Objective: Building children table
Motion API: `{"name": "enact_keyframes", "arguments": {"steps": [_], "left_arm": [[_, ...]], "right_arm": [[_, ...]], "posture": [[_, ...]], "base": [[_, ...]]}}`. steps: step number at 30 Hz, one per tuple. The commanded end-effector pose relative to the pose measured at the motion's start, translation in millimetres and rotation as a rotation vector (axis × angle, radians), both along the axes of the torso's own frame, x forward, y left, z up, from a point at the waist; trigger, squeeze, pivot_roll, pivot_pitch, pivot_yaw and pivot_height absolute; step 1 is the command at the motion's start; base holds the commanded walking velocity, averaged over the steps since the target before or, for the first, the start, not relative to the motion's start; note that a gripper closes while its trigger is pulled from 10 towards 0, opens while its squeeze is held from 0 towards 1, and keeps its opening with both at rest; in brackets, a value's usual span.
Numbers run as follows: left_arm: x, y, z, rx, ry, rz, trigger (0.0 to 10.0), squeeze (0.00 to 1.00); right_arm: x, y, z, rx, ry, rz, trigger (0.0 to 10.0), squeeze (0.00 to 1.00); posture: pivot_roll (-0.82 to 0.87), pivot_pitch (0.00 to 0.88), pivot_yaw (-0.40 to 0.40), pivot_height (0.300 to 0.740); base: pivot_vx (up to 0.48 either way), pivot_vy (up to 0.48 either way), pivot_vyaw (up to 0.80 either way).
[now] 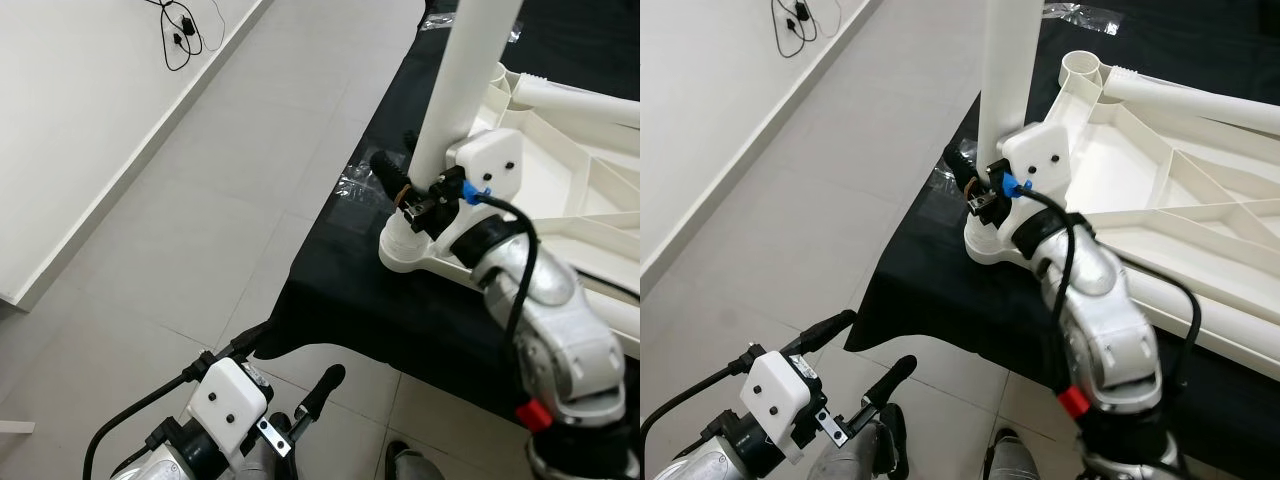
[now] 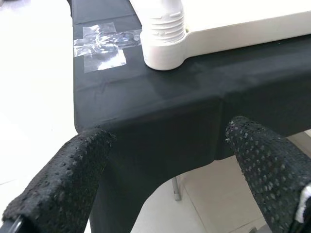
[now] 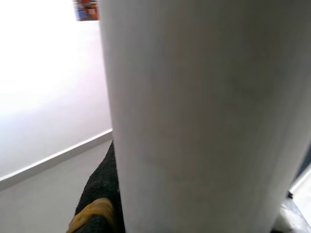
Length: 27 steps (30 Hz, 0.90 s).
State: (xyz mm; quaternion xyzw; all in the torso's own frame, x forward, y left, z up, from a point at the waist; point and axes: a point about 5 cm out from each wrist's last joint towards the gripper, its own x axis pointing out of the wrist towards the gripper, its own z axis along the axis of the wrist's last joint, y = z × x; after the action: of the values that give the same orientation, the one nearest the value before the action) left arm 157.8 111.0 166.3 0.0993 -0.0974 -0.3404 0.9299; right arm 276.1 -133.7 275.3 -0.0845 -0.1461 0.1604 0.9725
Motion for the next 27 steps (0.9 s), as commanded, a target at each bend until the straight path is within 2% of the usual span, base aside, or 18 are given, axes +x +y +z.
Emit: {"name": "enact_keyframes", "arguments": {"steps": [1,3,7,12,16,21,24,25,26,27], "left_arm": [[-2.1,1.9,-3.9,0.003,0.020,-0.007,10.0,0.00],[-1.8,1.9,-4.1,0.003,0.020,-0.008,10.0,0.00],[-0.8,1.9,-4.8,0.005,0.019,-0.008,10.0,0.00],[0.0,2.7,-4.6,0.009,0.017,-0.006,10.0,0.00],[12.6,19.2,1.5,0.038,0.006,0.107,10.0,0.00],[21.2,34.2,8.2,0.034,-0.007,0.172,10.0,0.00],[40.3,84.9,45.1,-0.032,-0.096,0.358,10.0,0.00],[42.6,95.6,55.6,-0.043,-0.126,0.389,10.0,0.00],[42.6,95.6,55.6,-0.043,-0.126,0.389,10.0,0.00],[45.5,106.1,68.3,-0.059,-0.160,0.413,10.0,0.00]], "right_arm": [[5.6,-7.2,-34.1,-0.012,0.184,-0.086,10.0,0.00],[4.3,-4.4,-34.5,-0.007,0.184,-0.089,10.0,0.00],[-3.0,13.3,-36.1,0.016,0.191,-0.080,10.0,0.00],[-3.6,16.7,-36.2,0.024,0.188,-0.086,10.0,0.00],[-0.4,18.4,-34.6,0.040,0.183,-0.108,10.0,0.00],[1.8,17.0,-33.8,0.044,0.179,-0.119,10.0,0.00],[5.2,13.1,-33.2,0.047,0.170,-0.138,10.0,0.00],[5.8,12.2,-33.3,0.048,0.170,-0.142,10.0,0.00],[5.8,12.2,-33.3,0.048,0.170,-0.142,10.0,0.00],[6.2,11.4,-33.6,0.051,0.170,-0.146,10.0,0.00]], "posture": [[0.04,0.347,0.092,0.740],[0.04,0.346,0.092,0.740],[0.04,0.343,0.090,0.740],[0.05,0.338,0.089,0.740],[0.06,0.315,0.085,0.740],[0.07,0.310,0.082,0.740],[0.08,0.292,0.085,0.740],[0.08,0.292,0.085,0.740],[0.08,0.292,0.085,0.740],[0.08,0.291,0.085,0.740]], "base": [[0.000,0.000,0.00],[0.000,0.000,0.00],[0.000,0.000,0.00],[0.000,0.000,0.00],[0.000,0.000,0.00],[0.000,0.000,0.00],[0.000,0.000,0.00],[0.000,0.000,0.00],[0.000,0.000,0.00],[0.000,0.000,0.00]]}}
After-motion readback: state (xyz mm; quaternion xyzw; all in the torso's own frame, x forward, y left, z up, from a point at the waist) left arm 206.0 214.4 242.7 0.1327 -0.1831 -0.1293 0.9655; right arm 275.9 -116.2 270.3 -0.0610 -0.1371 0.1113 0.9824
